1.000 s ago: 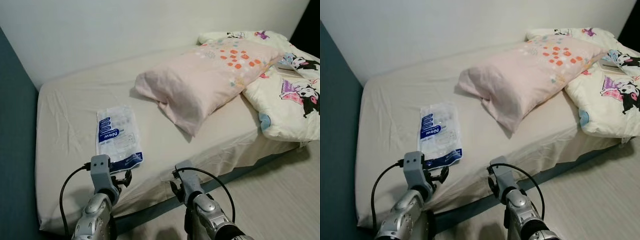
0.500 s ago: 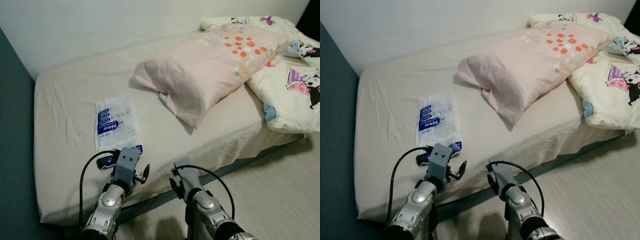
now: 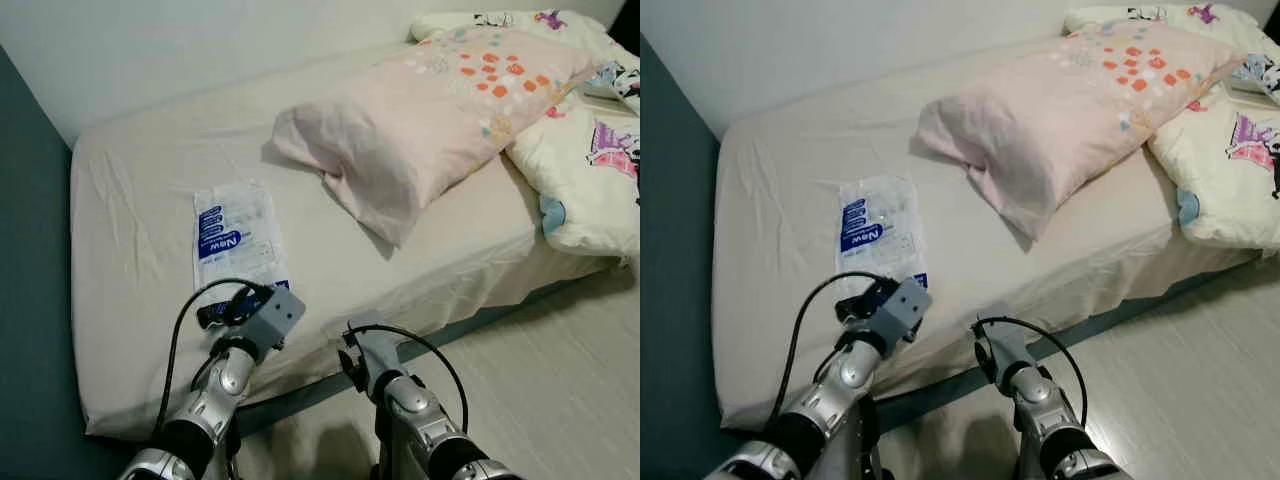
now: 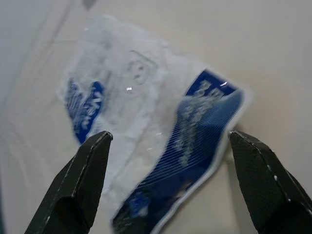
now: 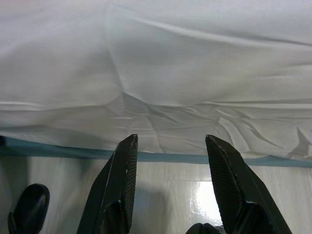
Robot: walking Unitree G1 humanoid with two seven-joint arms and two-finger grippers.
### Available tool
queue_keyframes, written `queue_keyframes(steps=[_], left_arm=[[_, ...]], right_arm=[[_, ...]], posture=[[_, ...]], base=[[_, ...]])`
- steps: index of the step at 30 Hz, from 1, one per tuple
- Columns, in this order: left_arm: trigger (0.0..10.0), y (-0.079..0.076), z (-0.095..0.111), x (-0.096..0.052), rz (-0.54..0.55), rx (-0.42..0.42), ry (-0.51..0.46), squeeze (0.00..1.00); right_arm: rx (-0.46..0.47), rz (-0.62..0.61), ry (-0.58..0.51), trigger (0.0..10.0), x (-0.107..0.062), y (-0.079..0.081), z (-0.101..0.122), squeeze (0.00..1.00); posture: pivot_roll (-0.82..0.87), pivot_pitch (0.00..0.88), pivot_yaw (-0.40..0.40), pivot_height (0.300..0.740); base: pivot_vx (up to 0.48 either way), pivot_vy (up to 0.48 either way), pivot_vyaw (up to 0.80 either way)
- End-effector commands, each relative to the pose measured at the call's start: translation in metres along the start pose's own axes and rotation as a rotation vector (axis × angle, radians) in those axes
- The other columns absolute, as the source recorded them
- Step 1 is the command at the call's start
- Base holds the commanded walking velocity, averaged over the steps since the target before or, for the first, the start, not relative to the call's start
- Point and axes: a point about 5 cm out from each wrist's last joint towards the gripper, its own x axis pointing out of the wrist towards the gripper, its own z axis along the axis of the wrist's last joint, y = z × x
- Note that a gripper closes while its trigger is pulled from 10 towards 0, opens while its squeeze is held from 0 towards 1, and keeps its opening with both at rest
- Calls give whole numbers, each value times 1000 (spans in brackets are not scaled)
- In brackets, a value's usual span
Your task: Clean up the room
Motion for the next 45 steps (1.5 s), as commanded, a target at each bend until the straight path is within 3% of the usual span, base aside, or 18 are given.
queue_keyframes(steps=[1, 3, 7, 12, 16, 24, 28, 35, 45], left_arm=[[10000, 1, -14, -4, 2, 68, 51, 0], [10000, 14, -20, -1, 20, 203, 51, 0], [10000, 21, -27, -1, 15, 288, 63, 0], [10000, 23, -29, 0, 8, 312, 60, 0], [10000, 16, -27, -1, -70, 311, 17, 0], [10000, 11, -27, -8, -178, 253, -53, 0], [10000, 3, -29, -11, -219, 327, -76, 0], [10000, -7, -25, -8, -225, 436, -86, 0], [10000, -6, -15, 4, -135, 459, -52, 0]], right_arm=[[-17, 17, 8, 10000, -2, 6, -5, 0], [-18, 19, 9, 10000, -1, 7, -5, 0], [-12, 23, 8, 10000, -1, 7, -4, 0], [-3, 39, -6, 10000, 0, 10, -1, 0], [10, 44, -34, 10000, 2, 11, 6, 0], [4, 46, -49, 10000, 3, 9, 10, 0], [-4, 50, -48, 10000, 3, 9, 10, 0], [-5, 58, -52, 10000, 4, 12, 12, 0], [8, 66, -75, 10000, 5, 17, 17, 0]], posture=[[24, 352, 32, 571], [27, 358, 33, 571], [28, 363, 35, 571], [26, 367, 38, 571], [22, 365, 38, 571], [17, 354, 40, 571], [15, 351, 35, 571], [3, 383, 42, 571], [-5, 405, 62, 571]], base=[[0, 0, 0], [0, 0, 0], [0, 0, 0], [0, 0, 0], [0, 0, 0], [0, 0, 0], [0, 0, 0], [0, 0, 0], [0, 0, 0]])
